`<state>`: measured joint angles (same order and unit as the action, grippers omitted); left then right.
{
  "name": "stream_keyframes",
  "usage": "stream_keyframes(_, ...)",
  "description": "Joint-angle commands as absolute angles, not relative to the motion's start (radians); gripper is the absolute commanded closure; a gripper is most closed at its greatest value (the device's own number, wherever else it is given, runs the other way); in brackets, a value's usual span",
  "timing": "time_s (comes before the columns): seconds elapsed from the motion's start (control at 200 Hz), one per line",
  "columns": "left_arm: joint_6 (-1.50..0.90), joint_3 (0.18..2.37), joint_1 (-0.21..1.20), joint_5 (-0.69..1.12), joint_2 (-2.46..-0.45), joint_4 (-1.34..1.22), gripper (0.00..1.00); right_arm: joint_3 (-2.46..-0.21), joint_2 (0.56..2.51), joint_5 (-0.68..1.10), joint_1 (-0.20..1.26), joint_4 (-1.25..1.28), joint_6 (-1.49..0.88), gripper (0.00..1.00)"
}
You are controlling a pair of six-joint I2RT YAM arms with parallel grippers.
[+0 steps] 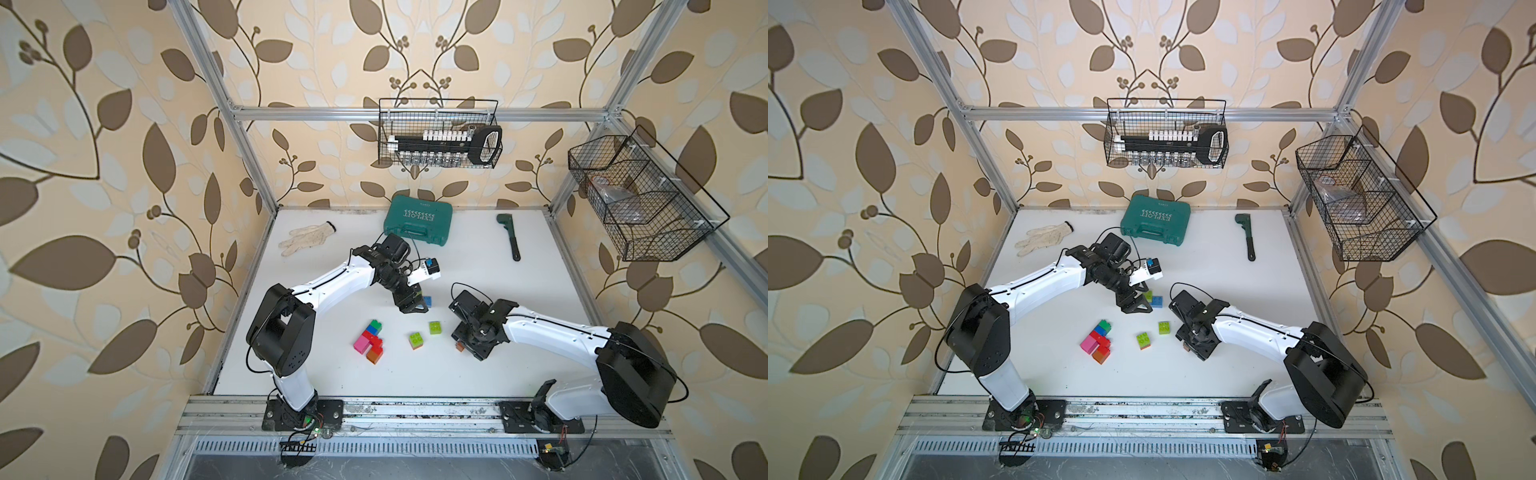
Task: Assemble the letter h with lego
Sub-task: Pick up the lego brick from the center of the board.
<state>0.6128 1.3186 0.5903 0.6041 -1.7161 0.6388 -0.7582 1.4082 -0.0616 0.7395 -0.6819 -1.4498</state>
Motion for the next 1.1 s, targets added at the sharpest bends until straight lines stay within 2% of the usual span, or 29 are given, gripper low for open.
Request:
stream_keyframes(0.0,0.585,1.312,0.569,0.65,-1.662,0.622,0.21,-0.812,1.358,-0.089,0.745,-0.762,-1.242,0.37)
stream_keyframes(0.195,0.579,1.313,0.535,0.669,-1.646,0.63,0.21,-0.901,1.33,-0.113,0.764,-0.916,-0.83,0.35)
stream_keyframes(0.29,0.58,1.306,0.52,0.68,-1.643,0.617,0.21,-0.91,1.346,-0.102,0.783,-0.936,-0.72,0.35)
stream_keyframes(0.645,0.512,1.326,0.428,0.734,-1.678,0.622,0.21,-0.953,1.43,-0.045,0.833,-0.87,-0.631,0.27)
stream_keyframes(0.835,0.479,1.323,0.379,0.766,-1.674,0.607,0.21,-0.97,1.504,-0.071,0.834,-0.862,-0.602,0.28)
stream_keyframes(1.095,0.488,1.302,0.362,0.778,-1.658,0.593,0.21,-0.962,1.555,-0.061,0.804,-0.852,-0.404,0.31)
